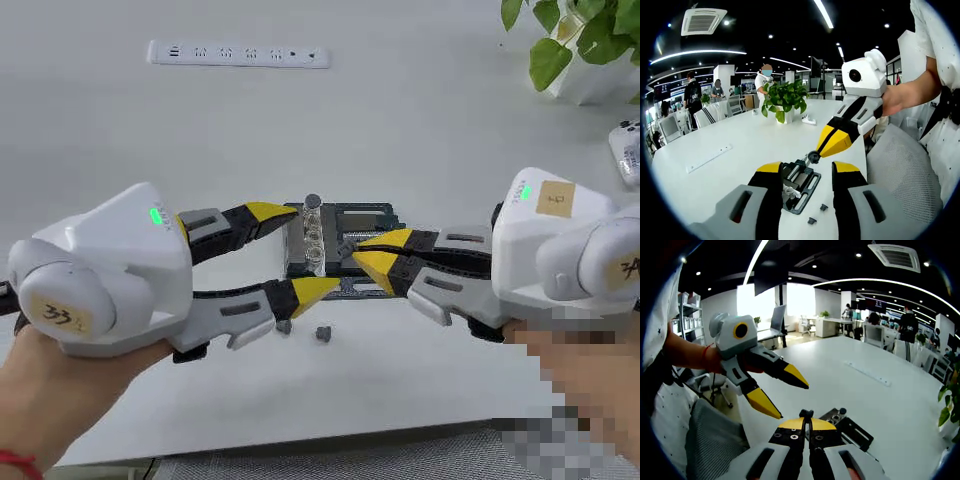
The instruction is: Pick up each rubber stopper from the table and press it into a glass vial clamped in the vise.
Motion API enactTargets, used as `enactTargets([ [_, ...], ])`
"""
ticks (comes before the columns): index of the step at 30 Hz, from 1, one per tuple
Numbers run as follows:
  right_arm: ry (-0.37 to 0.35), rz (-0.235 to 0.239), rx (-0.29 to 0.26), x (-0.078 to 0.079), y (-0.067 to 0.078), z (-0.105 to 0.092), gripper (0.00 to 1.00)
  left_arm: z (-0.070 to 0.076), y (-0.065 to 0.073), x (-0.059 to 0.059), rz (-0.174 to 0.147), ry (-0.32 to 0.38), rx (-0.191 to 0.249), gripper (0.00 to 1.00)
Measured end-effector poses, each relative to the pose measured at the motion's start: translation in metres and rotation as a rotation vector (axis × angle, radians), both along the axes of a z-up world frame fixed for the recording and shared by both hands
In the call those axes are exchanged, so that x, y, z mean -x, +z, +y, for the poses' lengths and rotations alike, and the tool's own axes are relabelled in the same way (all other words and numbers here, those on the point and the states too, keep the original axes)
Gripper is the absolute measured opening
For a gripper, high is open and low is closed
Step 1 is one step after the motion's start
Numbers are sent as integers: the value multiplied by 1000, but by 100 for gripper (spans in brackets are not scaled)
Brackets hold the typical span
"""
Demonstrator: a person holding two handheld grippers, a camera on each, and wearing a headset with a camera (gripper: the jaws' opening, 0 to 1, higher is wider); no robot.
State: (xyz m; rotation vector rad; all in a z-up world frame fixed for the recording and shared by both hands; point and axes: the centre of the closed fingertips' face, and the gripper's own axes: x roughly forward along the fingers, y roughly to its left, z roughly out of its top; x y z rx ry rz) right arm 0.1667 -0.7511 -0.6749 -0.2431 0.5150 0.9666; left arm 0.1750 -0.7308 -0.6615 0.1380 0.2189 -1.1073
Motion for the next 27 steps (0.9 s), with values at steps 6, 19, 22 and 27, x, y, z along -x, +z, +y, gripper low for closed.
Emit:
enactTargets([
  [6,-1,1,-17,1,5,5,0,-6,4,2,-17,-13,4,26],
  [19,0,3,-43,3,11,10,0,-11,6,4,-24,-29,7,12],
  [22,-2,5,-45,3,11,10,0,-11,6,4,-25,-28,6,10],
  [27,-4,6,-48,4,12,10,0,-11,7,3,-27,-25,7,6],
])
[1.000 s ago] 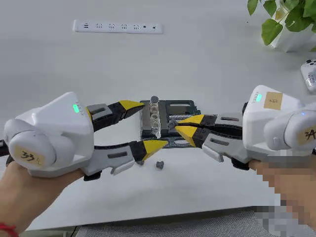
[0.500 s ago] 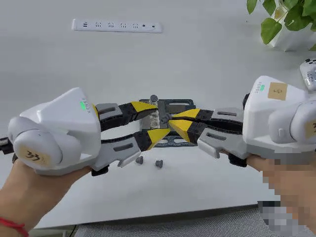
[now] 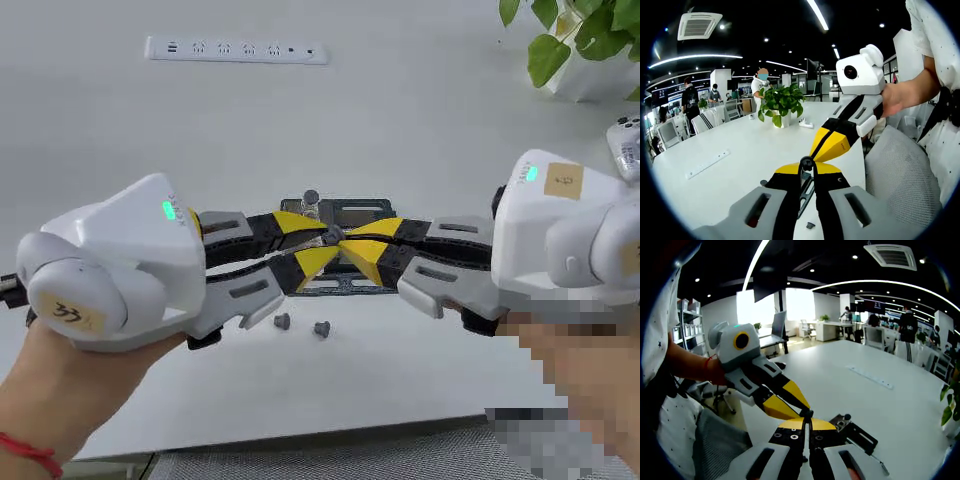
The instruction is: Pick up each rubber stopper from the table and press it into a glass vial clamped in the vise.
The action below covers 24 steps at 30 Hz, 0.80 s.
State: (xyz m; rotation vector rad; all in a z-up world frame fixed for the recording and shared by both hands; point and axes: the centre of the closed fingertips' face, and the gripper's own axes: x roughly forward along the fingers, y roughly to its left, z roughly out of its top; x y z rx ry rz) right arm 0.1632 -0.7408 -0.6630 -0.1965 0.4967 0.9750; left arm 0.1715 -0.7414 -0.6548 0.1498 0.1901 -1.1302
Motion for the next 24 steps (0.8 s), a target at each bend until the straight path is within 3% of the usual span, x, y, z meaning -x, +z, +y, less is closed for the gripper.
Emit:
enactTargets([
  [7,-15,9,-8,-1,0,-1,0,0,1,0,-1,7,0,5],
  [13,-31,28,-13,-2,0,0,0,0,1,-1,-21,13,-14,5],
  [15,-31,26,-12,-1,0,0,0,0,0,0,-9,13,-9,5],
  [24,-21,30,-7,1,0,-1,0,-2,0,3,-9,0,-19,4],
])
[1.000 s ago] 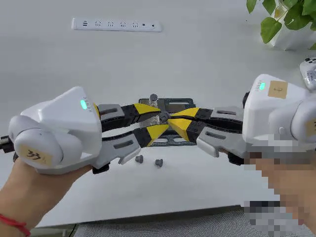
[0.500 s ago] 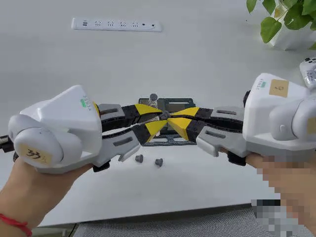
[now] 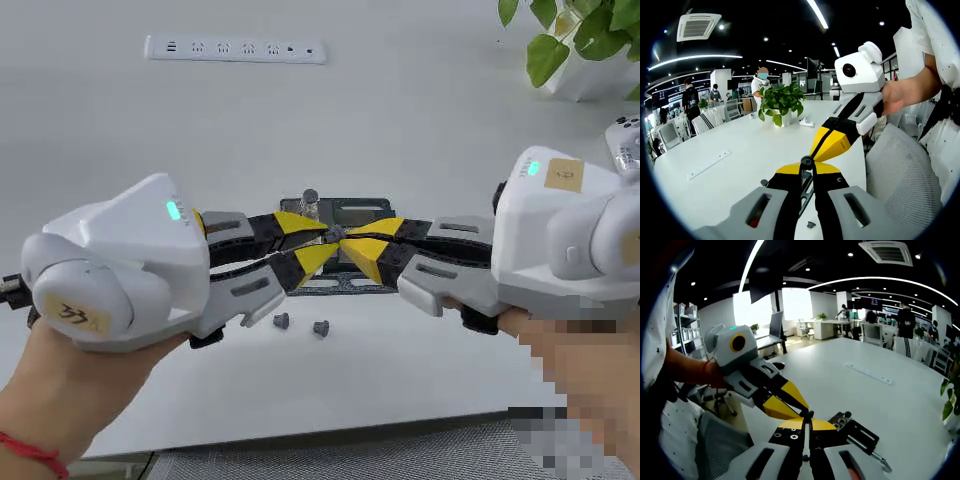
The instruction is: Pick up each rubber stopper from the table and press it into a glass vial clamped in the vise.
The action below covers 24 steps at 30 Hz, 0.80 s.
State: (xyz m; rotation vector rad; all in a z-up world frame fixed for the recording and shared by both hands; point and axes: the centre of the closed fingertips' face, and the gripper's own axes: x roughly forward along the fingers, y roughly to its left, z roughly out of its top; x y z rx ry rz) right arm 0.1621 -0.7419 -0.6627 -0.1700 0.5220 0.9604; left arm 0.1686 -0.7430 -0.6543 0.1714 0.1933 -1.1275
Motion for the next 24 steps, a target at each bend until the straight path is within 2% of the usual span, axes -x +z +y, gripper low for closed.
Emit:
enactTargets([
  [1,4,-1,1,1,0,0,0,0,0,1,8,-1,1,4],
  [16,38,9,-30,2,3,-1,0,1,4,2,28,-24,13,4],
  [24,74,-12,-34,3,13,-7,2,1,11,4,36,-49,37,4],
])
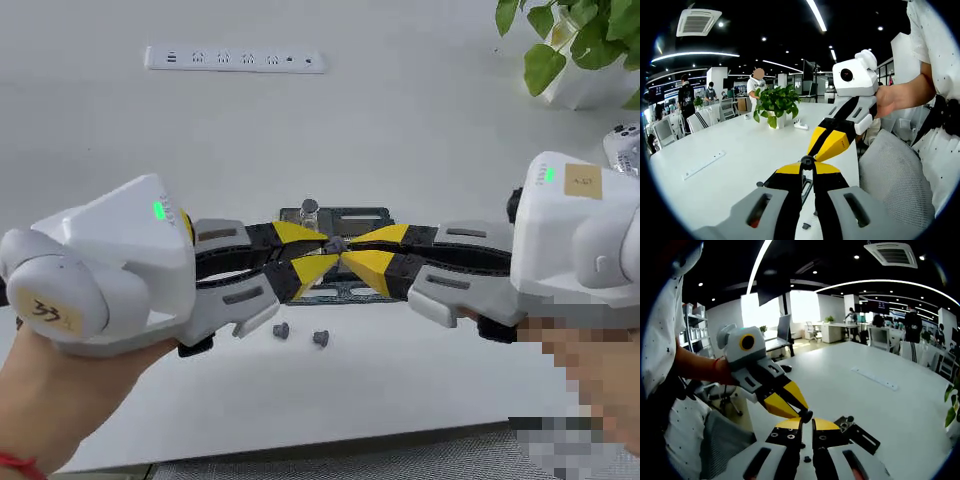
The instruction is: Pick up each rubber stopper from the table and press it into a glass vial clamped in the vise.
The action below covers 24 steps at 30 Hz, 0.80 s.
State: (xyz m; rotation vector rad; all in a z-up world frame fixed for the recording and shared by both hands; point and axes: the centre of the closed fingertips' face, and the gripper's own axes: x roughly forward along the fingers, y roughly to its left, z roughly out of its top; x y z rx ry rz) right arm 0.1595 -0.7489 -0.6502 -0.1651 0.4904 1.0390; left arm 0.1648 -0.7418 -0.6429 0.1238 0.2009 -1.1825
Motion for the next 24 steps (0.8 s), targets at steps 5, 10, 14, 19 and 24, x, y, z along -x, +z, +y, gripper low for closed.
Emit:
enactTargets([
  [5,51,-6,-38,0,16,-9,7,4,11,1,23,-24,41,4],
  [10,118,12,-118,9,36,-8,11,7,31,7,75,-80,132,4],
  [14,174,30,-202,16,54,-3,15,7,48,12,121,-121,213,4],
  [19,217,29,-236,20,68,4,14,6,63,21,148,-182,274,4],
  [24,280,49,-279,30,79,10,14,6,72,27,173,-230,313,4],
])
